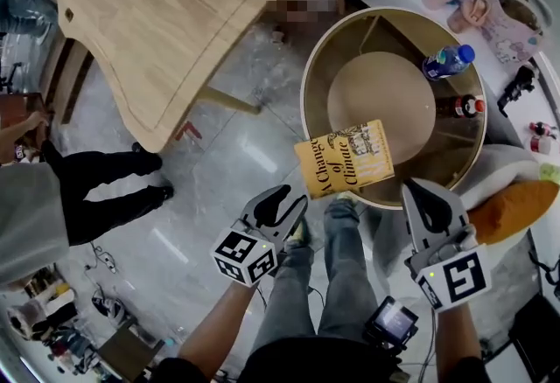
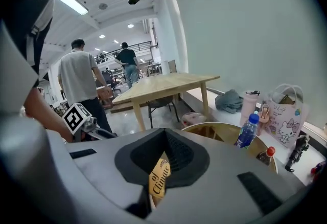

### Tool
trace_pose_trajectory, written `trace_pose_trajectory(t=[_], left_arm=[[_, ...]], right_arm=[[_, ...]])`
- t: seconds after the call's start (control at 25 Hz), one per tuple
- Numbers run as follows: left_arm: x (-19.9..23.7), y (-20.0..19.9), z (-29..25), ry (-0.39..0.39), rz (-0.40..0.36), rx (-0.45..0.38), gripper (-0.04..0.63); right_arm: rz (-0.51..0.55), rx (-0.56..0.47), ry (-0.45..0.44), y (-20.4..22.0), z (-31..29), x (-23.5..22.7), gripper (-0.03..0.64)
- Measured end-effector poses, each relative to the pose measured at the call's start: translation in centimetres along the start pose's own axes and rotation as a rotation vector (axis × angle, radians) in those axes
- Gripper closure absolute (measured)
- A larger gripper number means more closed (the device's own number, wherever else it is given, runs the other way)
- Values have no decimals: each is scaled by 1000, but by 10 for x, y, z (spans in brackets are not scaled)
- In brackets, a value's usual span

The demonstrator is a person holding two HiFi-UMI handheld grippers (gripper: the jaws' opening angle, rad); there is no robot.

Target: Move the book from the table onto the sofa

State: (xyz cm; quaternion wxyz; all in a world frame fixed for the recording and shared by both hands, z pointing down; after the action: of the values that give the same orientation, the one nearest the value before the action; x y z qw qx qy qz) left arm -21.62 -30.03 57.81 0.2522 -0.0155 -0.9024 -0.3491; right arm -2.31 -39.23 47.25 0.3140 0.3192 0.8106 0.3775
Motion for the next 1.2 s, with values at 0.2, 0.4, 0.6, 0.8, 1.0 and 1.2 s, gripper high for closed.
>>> trace_pose_trajectory(t=[0.2,0.4,0.6,0.8,1.0,1.2], left_arm=[[21,38,-41,28,107,40,382],[43,69,-68,42,209,57,329],[56,102,-94,41,253,109,280],[71,125,-112,29,299,125,251],[78,136,-125,54,321,140,246],[75,143,-140,116,317,175,246]], right_arm=[[-25,43,-27,30,-14,-9,612],[-60,62,-53,56,-26,-14,612],[-95,91,-58,80,-30,-22,612],[-113,112,-76,101,-33,-28,612],[-140,123,-90,119,-38,-33,612],[-169,117,-102,129,-43,-38,612]])
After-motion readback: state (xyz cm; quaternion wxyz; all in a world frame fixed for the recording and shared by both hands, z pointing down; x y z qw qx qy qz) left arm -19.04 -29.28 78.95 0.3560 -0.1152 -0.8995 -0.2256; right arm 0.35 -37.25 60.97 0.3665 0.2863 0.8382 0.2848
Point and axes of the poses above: the fingertips, and each gripper's own axes: z backward along the fingers, x to its left, y out of its underside, the point moved 3 cm from there along z, backward along the fingers, and after that the axes turned 3 degrees about -y, right-handed, at the moved point
